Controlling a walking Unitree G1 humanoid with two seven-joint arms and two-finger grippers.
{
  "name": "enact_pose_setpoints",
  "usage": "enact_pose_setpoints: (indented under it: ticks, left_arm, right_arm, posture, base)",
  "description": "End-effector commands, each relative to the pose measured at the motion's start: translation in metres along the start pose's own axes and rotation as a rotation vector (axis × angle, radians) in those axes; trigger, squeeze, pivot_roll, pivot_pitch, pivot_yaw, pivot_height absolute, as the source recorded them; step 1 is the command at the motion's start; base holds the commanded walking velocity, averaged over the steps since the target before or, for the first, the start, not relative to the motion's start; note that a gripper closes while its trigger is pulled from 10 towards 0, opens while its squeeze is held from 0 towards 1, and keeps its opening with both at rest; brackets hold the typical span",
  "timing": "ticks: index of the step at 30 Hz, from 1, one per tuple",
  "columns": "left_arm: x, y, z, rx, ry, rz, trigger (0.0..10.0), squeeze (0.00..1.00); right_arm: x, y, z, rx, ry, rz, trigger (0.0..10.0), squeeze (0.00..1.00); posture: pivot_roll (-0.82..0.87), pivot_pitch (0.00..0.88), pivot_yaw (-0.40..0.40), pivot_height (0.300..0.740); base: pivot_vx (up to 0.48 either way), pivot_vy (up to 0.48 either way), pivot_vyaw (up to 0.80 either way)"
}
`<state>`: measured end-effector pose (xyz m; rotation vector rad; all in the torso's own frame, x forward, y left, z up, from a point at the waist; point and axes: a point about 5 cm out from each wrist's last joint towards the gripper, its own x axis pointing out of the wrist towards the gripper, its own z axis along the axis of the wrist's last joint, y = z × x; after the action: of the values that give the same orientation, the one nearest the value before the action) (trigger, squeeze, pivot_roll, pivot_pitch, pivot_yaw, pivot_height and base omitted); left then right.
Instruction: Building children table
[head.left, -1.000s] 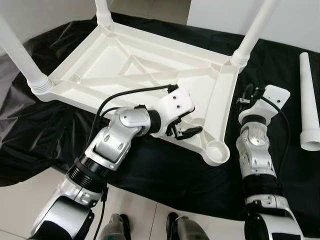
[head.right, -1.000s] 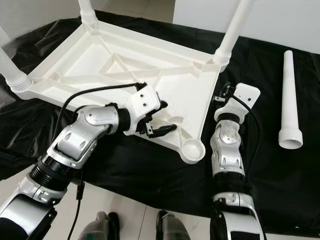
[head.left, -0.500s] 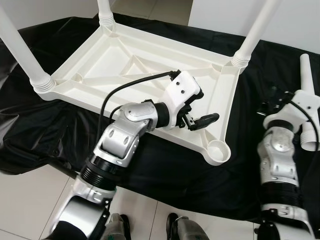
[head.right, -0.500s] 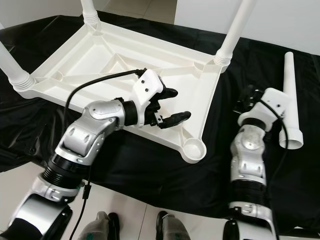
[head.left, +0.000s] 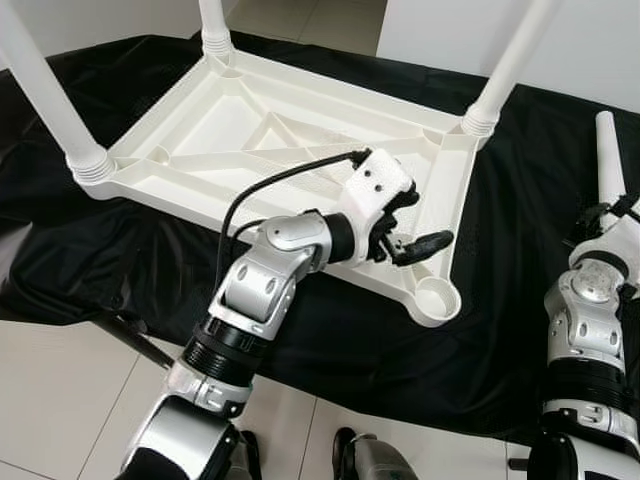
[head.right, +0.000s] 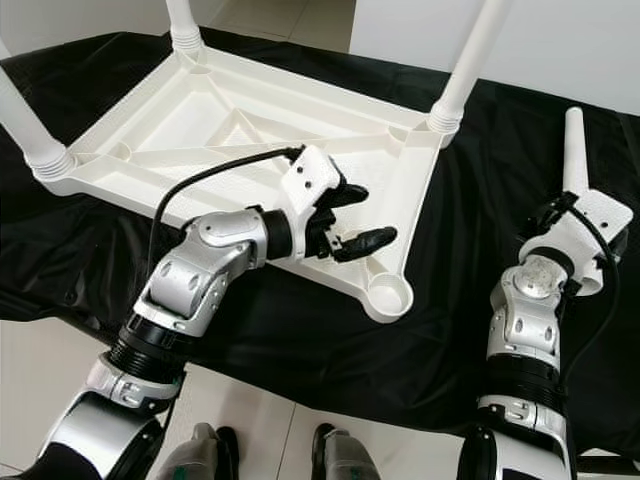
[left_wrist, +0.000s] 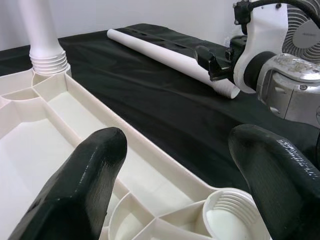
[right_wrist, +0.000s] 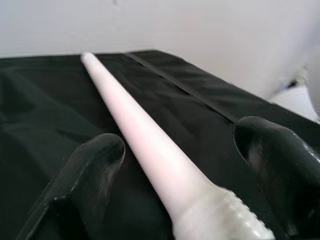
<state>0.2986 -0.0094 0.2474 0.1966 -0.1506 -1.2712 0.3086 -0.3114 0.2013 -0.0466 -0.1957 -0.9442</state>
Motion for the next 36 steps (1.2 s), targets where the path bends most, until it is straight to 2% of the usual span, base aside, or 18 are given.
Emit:
enact_pose_setpoints:
  ticks: [1,4,8,22,25,26,27,28,30,32,34,35,36]
  left_arm:
    - [0.001,0.01,-0.005,-0.004,0.016,0.232,10.0,0.0]
    - [0.0,0.013,-0.003,0.004,0.016,0.231,10.0,0.0]
    - [0.0,0.013,-0.002,0.01,0.017,0.224,10.0,0.0]
    - [0.001,0.015,0.001,0.019,0.015,0.213,10.0,0.0]
    - [0.002,0.014,0.002,0.018,0.012,0.208,10.0,0.0]
    - [0.002,0.014,0.003,0.017,0.01,0.207,10.0,0.0]
    - [0.002,0.014,0.003,0.018,0.009,0.207,10.0,0.0]
    - [0.003,0.014,0.004,0.019,0.007,0.207,10.0,0.0]
    - [0.003,0.015,0.005,0.02,0.004,0.208,10.0,0.0]
    - [0.003,0.015,0.006,0.021,0.002,0.207,10.0,0.0]
    - [0.004,0.015,0.006,0.024,0.002,0.207,10.0,0.0]
    - [0.004,0.015,0.006,0.024,0.002,0.207,10.0,0.0]
    - [0.004,0.015,0.006,0.022,0.0,0.206,10.0,0.0]
  right_arm:
    - [-0.001,-0.003,-0.006,0.011,0.042,-0.036,10.0,0.0]
    - [-0.006,-0.009,-0.015,0.012,0.095,-0.085,10.0,0.0]
    - [-0.009,-0.007,-0.02,0.061,0.155,-0.079,10.0,0.0]
    - [-0.017,-0.004,-0.026,0.093,0.222,-0.066,10.0,0.0]
    - [-0.029,0.008,-0.022,0.096,0.216,0.036,10.0,0.0]
    - [-0.039,0.017,-0.019,0.15,0.219,0.1,10.0,0.0]
    - [-0.049,0.026,-0.016,0.165,0.211,0.17,10.0,0.0]
    - [-0.066,0.039,-0.007,0.21,0.184,0.266,10.0,0.0]
    - [-0.087,0.055,0.008,0.286,0.149,0.399,10.0,0.0]
    - [-0.091,0.058,0.016,0.318,0.12,0.443,10.0,0.0]
    - [-0.085,0.056,0.03,0.366,0.061,0.486,10.0,0.0]
    - [-0.085,0.056,0.03,0.366,0.061,0.486,10.0,0.0]
    - [-0.076,0.05,0.036,0.371,0.023,0.459,10.0,0.0]
  posture:
    - [0.04,0.161,-0.04,0.74]
    - [0.04,0.17,-0.035,0.74]
    - [0.04,0.177,-0.032,0.74]
    - [0.04,0.19,-0.018,0.74]
    - [0.04,0.193,-0.018,0.74]
    - [0.04,0.193,-0.021,0.74]
    - [0.04,0.193,-0.02,0.74]
    - [0.04,0.193,-0.021,0.74]
    - [0.04,0.193,-0.019,0.74]
    - [0.04,0.193,-0.017,0.74]
    - [0.04,0.193,-0.015,0.74]
    - [0.04,0.193,-0.015,0.74]
    - [0.03,0.194,-0.013,0.74]
  base:
    - [0.0,0.0,0.0]
    - [0.0,0.0,0.0]
    - [0.0,0.0,0.0]
    - [0.0,0.0,0.0]
    - [0.0,0.0,0.0]
    - [0.0,0.0,0.0]
    - [0.0,0.0,0.0]
    - [0.0,0.0,0.0]
    - [0.0,0.0,0.0]
    - [0.0,0.0,0.0]
    - [0.0,0.0,0.0]
    - [0.0,0.0,0.0]
    - [0.0,0.0,0.0]
